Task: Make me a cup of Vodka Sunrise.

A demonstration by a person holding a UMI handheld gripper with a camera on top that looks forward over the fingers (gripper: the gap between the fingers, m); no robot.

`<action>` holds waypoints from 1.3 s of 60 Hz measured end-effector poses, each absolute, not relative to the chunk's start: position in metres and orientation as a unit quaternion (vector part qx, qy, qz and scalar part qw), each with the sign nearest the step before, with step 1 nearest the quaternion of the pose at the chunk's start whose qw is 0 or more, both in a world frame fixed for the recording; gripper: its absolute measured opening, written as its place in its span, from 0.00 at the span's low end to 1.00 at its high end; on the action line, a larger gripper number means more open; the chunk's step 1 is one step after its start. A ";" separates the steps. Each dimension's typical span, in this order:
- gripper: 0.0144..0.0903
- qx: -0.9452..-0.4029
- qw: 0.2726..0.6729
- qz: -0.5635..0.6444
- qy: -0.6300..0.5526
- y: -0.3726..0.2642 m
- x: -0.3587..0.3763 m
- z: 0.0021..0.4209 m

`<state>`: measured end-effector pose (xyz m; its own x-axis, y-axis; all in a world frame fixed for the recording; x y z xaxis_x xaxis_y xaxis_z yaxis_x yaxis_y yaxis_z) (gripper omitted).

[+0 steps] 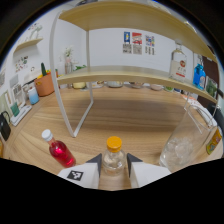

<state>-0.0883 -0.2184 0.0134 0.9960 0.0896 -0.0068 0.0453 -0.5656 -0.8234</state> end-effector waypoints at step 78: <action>0.93 -0.746 0.666 -0.010 0.001 -0.184 0.113 0.384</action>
